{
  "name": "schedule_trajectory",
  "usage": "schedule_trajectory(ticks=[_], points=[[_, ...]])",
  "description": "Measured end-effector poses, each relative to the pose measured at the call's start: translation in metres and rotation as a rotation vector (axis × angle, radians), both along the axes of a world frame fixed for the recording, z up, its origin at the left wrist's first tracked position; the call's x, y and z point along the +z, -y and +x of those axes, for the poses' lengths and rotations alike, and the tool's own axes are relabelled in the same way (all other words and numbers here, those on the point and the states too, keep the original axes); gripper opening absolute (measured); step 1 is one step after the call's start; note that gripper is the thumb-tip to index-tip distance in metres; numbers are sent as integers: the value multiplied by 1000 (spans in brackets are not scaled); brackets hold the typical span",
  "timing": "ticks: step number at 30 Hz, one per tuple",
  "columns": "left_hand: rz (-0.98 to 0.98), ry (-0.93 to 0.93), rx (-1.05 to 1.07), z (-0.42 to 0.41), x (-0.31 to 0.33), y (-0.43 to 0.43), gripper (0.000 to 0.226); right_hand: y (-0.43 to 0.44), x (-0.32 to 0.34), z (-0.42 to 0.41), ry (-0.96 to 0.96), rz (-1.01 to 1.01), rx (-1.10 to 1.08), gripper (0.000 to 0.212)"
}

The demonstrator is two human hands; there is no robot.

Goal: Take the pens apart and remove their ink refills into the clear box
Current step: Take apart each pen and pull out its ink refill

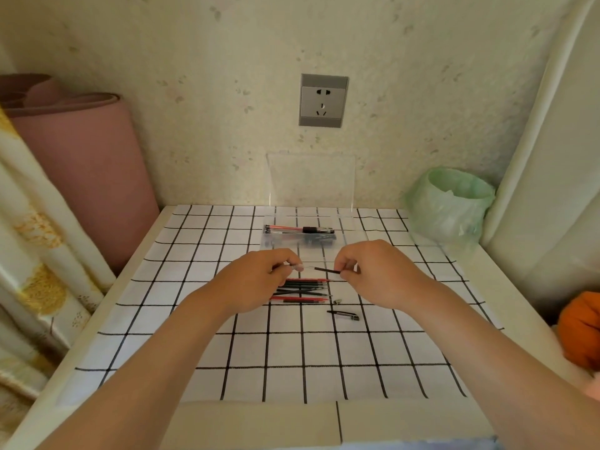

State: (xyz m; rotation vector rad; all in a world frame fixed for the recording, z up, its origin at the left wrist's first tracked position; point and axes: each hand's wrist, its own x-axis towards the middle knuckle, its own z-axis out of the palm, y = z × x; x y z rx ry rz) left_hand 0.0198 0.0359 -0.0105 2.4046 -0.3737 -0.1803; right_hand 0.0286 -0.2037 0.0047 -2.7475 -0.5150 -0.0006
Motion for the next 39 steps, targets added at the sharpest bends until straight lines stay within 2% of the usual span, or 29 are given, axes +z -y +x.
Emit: schedule_trajectory(ticks=[9, 15, 19, 23, 28, 30, 32, 35, 39], points=[[45, -22, -74, -5, 1, 3, 29, -12, 0, -6, 94, -2, 75, 13], [40, -41, -93, -2, -3, 6, 24, -19, -3, -8, 186, -25, 99, 27], [34, -27, -78, 0, -2, 4, 21, -9, -1, -6, 247, -114, 81, 14], [11, -51, -119, -3, -2, 10, 24, -14, -7, -6, 191, -17, 134, 10], [-24, -69, -100, -2, -6, 11, 31, -19, -8, -5, 85, 115, 167, 34], [-41, -57, -53, 0, -7, 9, 31, -11, -4, -2, 116, 103, 128, 36], [-66, -63, -22, 1, -8, 7, 33, -1, -2, 1, 114, 79, 74, 28], [-191, -146, -22, 1, -6, 8, 37, 8, -1, 1, 3, -31, 29, 17], [-330, -221, -18, -1, 2, 15, 30, 4, -6, -3, -149, -136, 60, 20]])
